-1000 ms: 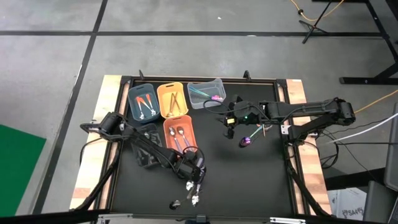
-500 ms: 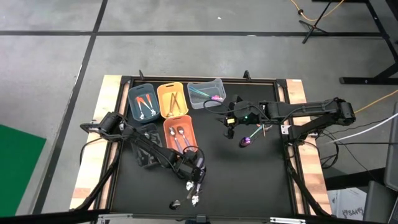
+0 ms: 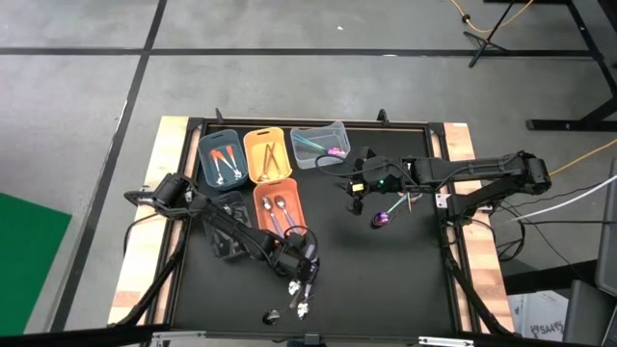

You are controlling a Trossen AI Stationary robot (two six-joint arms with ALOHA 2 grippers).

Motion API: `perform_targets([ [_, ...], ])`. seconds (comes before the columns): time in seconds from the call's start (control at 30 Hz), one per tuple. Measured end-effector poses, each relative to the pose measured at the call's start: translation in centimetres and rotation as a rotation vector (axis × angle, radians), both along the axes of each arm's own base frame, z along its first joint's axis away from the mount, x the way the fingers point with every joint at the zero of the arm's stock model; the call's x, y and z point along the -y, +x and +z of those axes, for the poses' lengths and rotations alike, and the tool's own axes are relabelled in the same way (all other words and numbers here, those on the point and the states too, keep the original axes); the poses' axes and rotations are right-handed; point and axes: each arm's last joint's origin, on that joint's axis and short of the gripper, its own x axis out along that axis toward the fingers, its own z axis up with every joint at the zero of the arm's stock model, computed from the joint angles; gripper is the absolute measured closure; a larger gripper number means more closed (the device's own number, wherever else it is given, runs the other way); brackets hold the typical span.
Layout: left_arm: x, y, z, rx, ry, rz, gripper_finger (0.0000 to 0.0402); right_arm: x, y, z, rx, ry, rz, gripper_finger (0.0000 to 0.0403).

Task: Sort silverware by color (type)
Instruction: Put the purple spoon into the orange bin

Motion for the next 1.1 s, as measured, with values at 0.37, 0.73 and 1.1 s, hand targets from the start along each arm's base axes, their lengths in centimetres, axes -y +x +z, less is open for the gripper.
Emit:
perform_targets([
  [0.37, 0.3, 0.3, -1.3, -0.022, -0.033, -0.018, 0.0308, 0.0, 0.0, 0.0, -0.003, 0.001, 0.001, 0.0292],
  [0.73, 0.3, 0.4, -2.2, -0.057, -0.042, -0.020, 0.0308, 0.0, 0.0, 0.0, -0.003, 0.001, 0.001, 0.0292],
  [1.1, -0.7, 0.2, -2.4, -0.128, -0.041, -0.005, 0.0321, 0.0, 0.0, 0.0, -0.003, 0.000, -0.001, 0.0292],
])
